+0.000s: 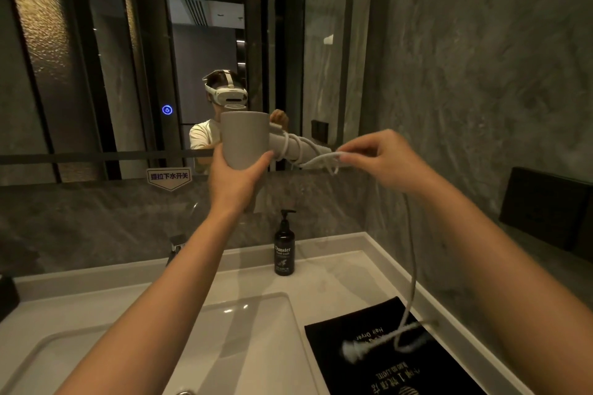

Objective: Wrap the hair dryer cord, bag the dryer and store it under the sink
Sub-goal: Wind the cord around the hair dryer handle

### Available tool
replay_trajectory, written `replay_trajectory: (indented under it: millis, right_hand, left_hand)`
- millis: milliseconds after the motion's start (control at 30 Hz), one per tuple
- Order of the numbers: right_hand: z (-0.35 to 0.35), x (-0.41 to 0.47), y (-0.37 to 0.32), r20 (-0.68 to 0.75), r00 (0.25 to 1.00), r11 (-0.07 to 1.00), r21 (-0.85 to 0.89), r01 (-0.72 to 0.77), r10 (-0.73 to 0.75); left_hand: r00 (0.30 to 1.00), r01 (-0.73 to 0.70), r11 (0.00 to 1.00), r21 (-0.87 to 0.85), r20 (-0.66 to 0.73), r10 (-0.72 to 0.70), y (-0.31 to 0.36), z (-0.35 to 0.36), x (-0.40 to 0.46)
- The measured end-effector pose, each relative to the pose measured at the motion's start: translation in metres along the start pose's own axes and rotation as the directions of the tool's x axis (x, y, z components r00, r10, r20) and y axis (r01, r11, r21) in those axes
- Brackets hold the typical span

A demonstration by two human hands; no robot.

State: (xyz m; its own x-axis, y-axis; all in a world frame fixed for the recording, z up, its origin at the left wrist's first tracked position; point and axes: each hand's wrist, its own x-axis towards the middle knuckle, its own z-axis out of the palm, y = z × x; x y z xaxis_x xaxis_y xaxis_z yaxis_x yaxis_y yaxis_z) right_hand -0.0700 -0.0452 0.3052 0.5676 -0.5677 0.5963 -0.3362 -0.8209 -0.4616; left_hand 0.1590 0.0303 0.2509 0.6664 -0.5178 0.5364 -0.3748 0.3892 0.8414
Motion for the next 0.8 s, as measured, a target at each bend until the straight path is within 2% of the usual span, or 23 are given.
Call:
replay_trajectory:
  millis: [233, 367, 500, 600, 700, 767, 800]
  right_hand:
    - [-0.011, 0.015, -0.013, -0.121, 0.991, 0.989, 0.128, 0.078, -0.062]
    - [-0.008, 0.016, -0.011, -0.176, 0.984, 0.958, 0.274, 0.086, -0.038]
    - [-0.004, 0.013, -0.008, -0.160, 0.987, 0.929, 0.360, 0.086, -0.029]
    - [-0.001, 0.013, -0.010, -0.148, 0.989, 0.908, 0.414, 0.072, -0.011]
    - [-0.002, 0.011, -0.011, -0.133, 0.991, 0.882, 0.467, 0.056, 0.007]
    - [0.000, 0.010, -0.005, -0.120, 0.992, 0.820, 0.570, 0.040, 0.035]
    - [0.003, 0.008, -0.003, -0.107, 0.988, 0.761, 0.648, -0.016, 0.113]
  left_hand:
    - [0.959, -0.035, 0.999, -0.009, 0.279, 0.036, 0.010, -0.011, -0.002]
    - [0.903, 0.040, 0.996, -0.080, 0.430, -0.002, 0.012, -0.019, -0.005]
    - [0.847, 0.118, 0.987, -0.112, 0.529, -0.042, 0.012, -0.019, -0.005]
    - [0.813, 0.175, 0.973, -0.149, 0.580, -0.058, 0.012, -0.011, -0.007]
    - [0.808, 0.277, 0.920, -0.277, 0.585, -0.067, 0.016, -0.001, -0.012]
    - [0.814, 0.318, 0.881, -0.351, 0.578, -0.064, 0.020, 0.008, -0.015]
    - [0.824, 0.323, 0.870, -0.373, 0.563, -0.064, 0.022, 0.013, -0.017]
